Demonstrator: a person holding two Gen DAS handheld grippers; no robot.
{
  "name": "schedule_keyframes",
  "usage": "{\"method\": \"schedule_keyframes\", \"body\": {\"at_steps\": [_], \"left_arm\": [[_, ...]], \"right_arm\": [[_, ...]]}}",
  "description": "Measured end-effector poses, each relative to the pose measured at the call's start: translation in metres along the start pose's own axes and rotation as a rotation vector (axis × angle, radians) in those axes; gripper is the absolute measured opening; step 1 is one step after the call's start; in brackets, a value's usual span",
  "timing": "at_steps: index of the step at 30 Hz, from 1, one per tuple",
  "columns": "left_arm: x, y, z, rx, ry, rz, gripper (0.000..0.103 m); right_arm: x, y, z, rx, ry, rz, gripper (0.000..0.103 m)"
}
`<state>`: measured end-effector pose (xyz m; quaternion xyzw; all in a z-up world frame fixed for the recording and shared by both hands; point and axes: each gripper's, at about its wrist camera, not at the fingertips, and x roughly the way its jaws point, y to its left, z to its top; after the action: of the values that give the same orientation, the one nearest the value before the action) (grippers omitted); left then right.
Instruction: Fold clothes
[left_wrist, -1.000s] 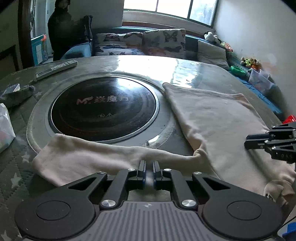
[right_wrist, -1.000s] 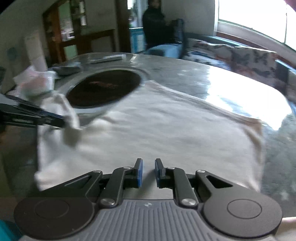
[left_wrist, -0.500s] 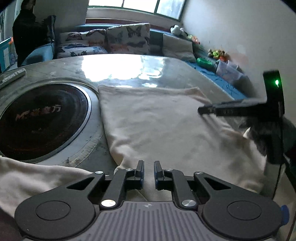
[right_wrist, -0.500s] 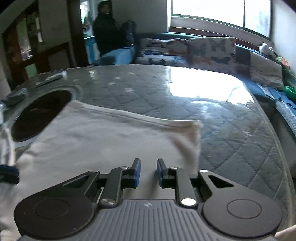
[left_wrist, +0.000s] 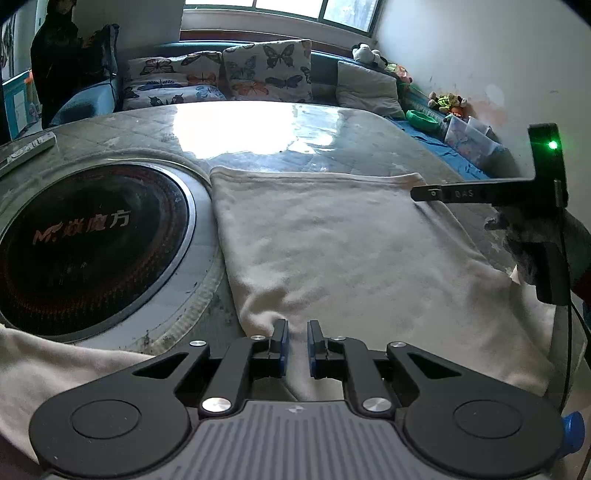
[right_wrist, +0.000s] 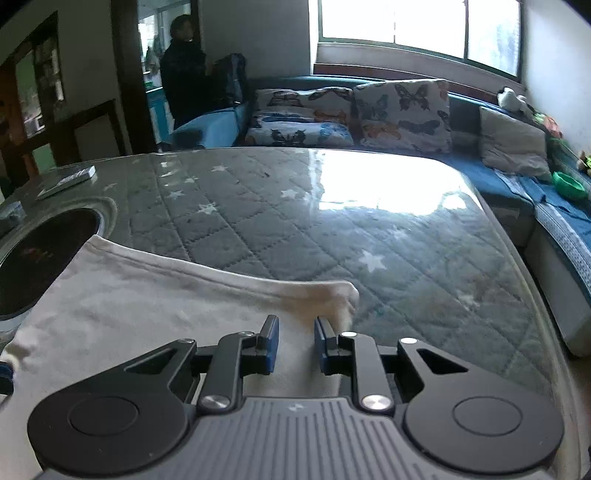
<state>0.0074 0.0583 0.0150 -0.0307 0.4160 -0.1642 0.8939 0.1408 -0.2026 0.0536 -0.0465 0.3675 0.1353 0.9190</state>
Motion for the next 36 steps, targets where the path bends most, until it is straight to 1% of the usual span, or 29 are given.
{"method": "schedule_keyframes", "body": {"at_steps": [3, 6, 8, 11, 14, 17, 19, 21, 24, 26, 30, 31, 33, 36], "left_arm": [[0.003, 0.001, 0.003, -0.007, 0.001, 0.003, 0.012], [0.006, 0.001, 0.007, -0.006, 0.0, 0.012, 0.012], [0.008, 0.002, 0.008, -0.007, -0.002, 0.016, 0.012], [0.008, 0.001, 0.009, -0.006, 0.001, 0.02, 0.013], [0.005, -0.004, 0.007, 0.012, -0.001, 0.024, 0.02], [0.0, -0.013, 0.005, 0.031, -0.01, 0.014, 0.024], [-0.005, -0.024, 0.002, 0.052, -0.019, -0.01, 0.028], [-0.009, -0.037, -0.003, 0.085, -0.023, -0.036, 0.029], [-0.012, -0.055, -0.01, 0.123, -0.017, -0.077, 0.03], [-0.012, -0.065, -0.015, 0.147, -0.011, -0.099, 0.031], [-0.014, -0.087, -0.024, 0.206, -0.006, -0.134, 0.034], [-0.014, -0.091, -0.026, 0.222, -0.006, -0.138, 0.037], [-0.013, -0.098, -0.032, 0.248, 0.002, -0.149, 0.039], [-0.012, -0.104, -0.037, 0.287, 0.009, -0.137, 0.039]], "right_arm": [[0.009, -0.002, 0.004, -0.003, 0.005, -0.035, 0.02], [0.014, -0.009, 0.011, 0.017, 0.012, -0.045, 0.019], [0.014, -0.011, 0.012, 0.007, 0.014, -0.039, 0.019], [0.002, -0.012, 0.011, -0.006, 0.017, -0.022, 0.02], [-0.024, -0.009, 0.002, -0.056, 0.02, 0.012, 0.02], [-0.056, 0.005, -0.014, -0.137, 0.025, 0.042, 0.02], [-0.075, 0.015, -0.031, -0.182, 0.031, 0.06, 0.02], [-0.094, 0.026, -0.049, -0.228, 0.037, 0.08, 0.02], [-0.121, 0.042, -0.073, -0.254, 0.042, 0.13, 0.021], [-0.135, 0.052, -0.088, -0.273, 0.043, 0.148, 0.022], [-0.157, 0.066, -0.117, -0.322, 0.043, 0.141, 0.022], [-0.161, 0.069, -0.124, -0.33, 0.045, 0.137, 0.022], [-0.165, 0.071, -0.135, -0.337, 0.046, 0.124, 0.022], [-0.173, 0.07, -0.144, -0.337, 0.024, 0.114, 0.022]]}}
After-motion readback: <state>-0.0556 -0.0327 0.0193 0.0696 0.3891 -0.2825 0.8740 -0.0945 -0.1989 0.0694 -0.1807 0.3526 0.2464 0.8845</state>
